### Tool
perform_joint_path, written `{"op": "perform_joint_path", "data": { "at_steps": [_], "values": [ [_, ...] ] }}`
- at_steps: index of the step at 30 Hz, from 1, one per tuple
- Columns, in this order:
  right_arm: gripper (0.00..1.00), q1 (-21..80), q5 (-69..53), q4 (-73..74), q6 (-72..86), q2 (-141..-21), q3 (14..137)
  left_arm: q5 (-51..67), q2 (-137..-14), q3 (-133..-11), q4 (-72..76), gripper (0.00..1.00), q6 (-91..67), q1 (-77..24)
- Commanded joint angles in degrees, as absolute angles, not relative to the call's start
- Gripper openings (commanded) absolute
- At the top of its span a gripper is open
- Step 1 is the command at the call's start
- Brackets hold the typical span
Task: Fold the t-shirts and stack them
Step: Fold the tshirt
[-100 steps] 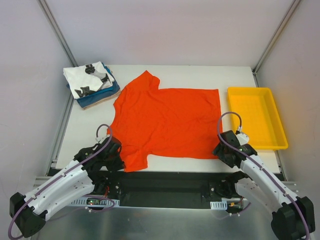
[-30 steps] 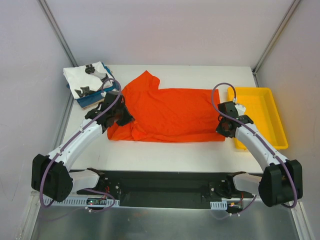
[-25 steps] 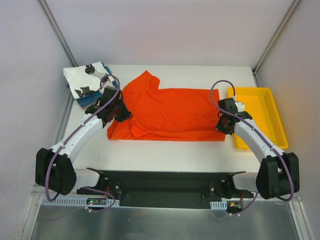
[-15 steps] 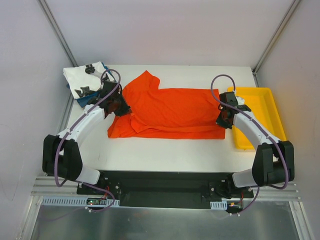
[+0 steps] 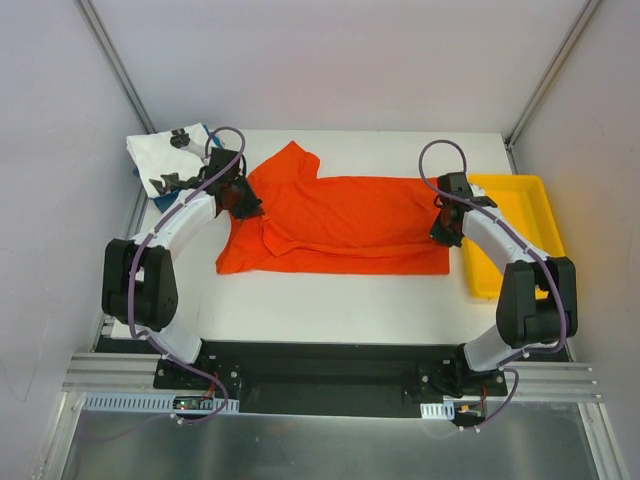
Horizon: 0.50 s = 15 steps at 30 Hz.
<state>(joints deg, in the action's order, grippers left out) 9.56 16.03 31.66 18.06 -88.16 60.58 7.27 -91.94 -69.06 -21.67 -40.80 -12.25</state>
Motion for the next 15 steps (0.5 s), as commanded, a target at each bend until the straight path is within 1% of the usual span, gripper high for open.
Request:
{"op": "perform_joint_path", "data": {
  "at_steps": [1,3,7,9,10,11,12,13,14,15],
  "values": [
    [0.01,8.88,17.31,31.29,17.58,-90.08,64.16,8.78,-95.62,-73.47,-20.92,0.0,-38.41,-11.34],
    [0.02,8.88,17.84,31.55,17.58,-91.05,64.95,9.93,-97.81,-74.97,-20.92,0.0,-38.41,-11.08],
    [0.09,8.88,20.82,33.13,17.58,-93.07,67.23,9.67,-100.63,-76.46,-20.92,0.0,-39.02,-10.37],
    [0.09,8.88,21.62,34.79,17.05,-93.6,68.72,9.93,-101.33,-76.82,-20.92,0.0,-39.46,-9.85],
    [0.11,8.88,21.71,34.89,16.53,-93.43,68.9,10.54,-101.34,-76.82,-21.0,0.02,-39.64,-9.76],
    [0.12,8.79,21.36,34.89,16.26,-93.17,68.99,11.94,-101.25,-76.82,-21.01,0.16,-39.64,-9.76],
    [0.15,8.88,21.01,34.81,16.0,-92.9,68.91,12.39,-100.99,-76.73,-21.01,0.26,-39.38,-9.76],
    [0.25,8.88,20.57,34.8,15.04,-92.55,68.91,12.65,-100.73,-76.64,-21.01,0.38,-39.29,-9.76],
    [0.32,8.88,19.26,34.8,14.51,-92.29,68.91,13.27,-100.46,-76.38,-21.01,0.6,-39.11,-9.76],
    [0.41,8.96,18.29,34.8,14.15,-92.02,68.91,13.62,-99.59,-76.12,-21.01,0.68,-39.02,-9.76]
  ]
}}
